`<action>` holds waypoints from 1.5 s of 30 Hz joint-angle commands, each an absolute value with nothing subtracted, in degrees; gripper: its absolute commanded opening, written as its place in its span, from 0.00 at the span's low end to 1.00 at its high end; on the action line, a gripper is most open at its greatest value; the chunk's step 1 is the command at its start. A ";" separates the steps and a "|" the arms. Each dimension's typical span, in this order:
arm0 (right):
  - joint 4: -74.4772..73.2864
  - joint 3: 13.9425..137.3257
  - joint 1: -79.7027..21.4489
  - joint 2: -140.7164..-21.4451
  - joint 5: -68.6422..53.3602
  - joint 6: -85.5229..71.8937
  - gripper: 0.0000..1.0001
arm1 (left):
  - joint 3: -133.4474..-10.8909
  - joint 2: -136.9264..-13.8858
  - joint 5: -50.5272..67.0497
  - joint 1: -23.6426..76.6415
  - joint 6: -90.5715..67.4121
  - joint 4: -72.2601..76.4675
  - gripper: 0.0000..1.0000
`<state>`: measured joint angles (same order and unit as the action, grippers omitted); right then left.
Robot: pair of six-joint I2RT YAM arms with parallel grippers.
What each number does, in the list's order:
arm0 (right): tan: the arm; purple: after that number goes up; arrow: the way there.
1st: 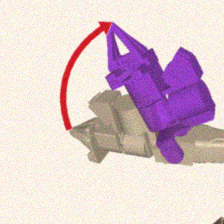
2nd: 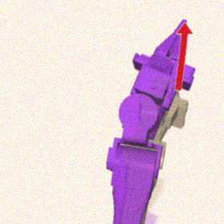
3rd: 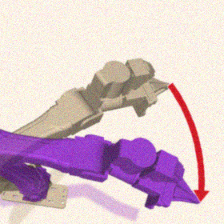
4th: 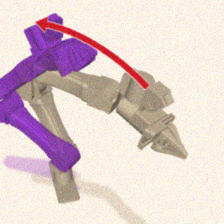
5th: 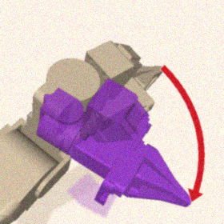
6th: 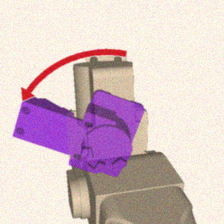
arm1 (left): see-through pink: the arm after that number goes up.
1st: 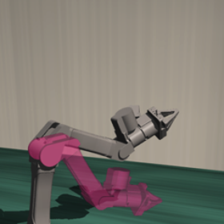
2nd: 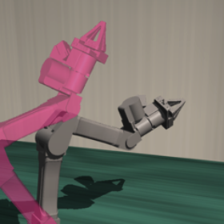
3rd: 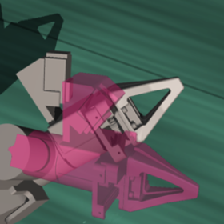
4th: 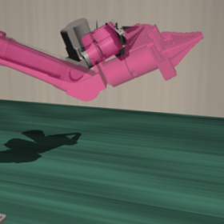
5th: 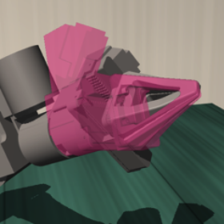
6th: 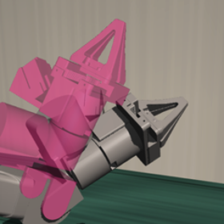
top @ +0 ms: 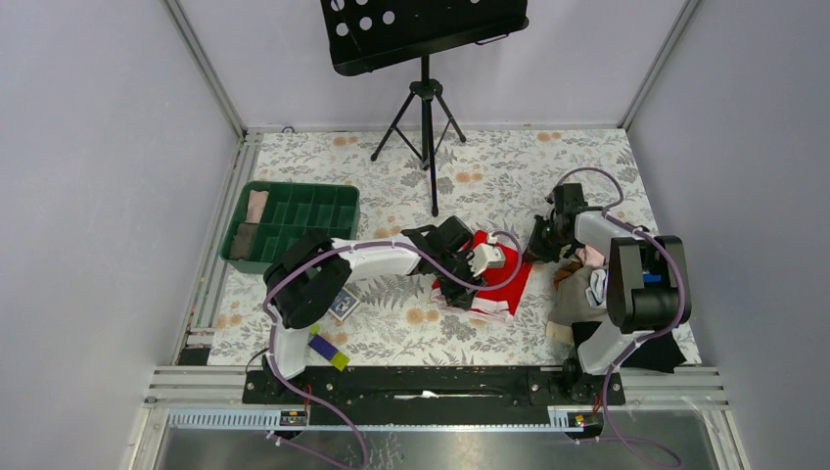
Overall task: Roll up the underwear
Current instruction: Fold the underwear at the center of the board.
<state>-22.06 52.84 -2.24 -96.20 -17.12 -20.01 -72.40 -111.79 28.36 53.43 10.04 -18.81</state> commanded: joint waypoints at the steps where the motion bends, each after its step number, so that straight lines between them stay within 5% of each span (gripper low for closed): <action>1: -24.00 51.02 -2.17 -92.19 -16.42 -21.24 0.06 | -69.00 -107.51 25.33 50.74 20.32 -20.63 0.46; 7: -24.28 49.69 -2.74 -89.45 -19.14 -26.23 0.16 | -68.51 -104.35 23.09 44.60 30.77 -23.33 0.46; 11: -23.80 49.13 -3.78 -87.80 -23.14 -28.91 0.45 | -71.74 -101.94 28.61 46.34 28.06 -24.56 0.46; 15: -30.91 54.29 -2.77 -85.91 -20.20 -23.86 0.54 | -74.02 -100.01 30.72 51.71 24.15 -25.66 0.46; 21: -36.32 63.60 1.01 -87.16 -24.21 -3.70 0.49 | -72.12 -100.68 27.80 54.76 16.39 -20.73 0.47; 27: -25.55 62.07 8.27 -85.63 -32.17 7.47 0.46 | -69.81 -102.18 15.75 56.26 2.84 -10.72 0.47; 39: -22.84 57.52 8.79 -84.90 -32.90 14.95 0.36 | -74.51 -109.20 20.84 56.79 -1.42 -13.99 0.13; 45: -22.61 56.39 8.79 -84.41 -36.12 20.46 0.36 | -75.44 -111.21 20.66 56.97 -1.70 -14.99 0.29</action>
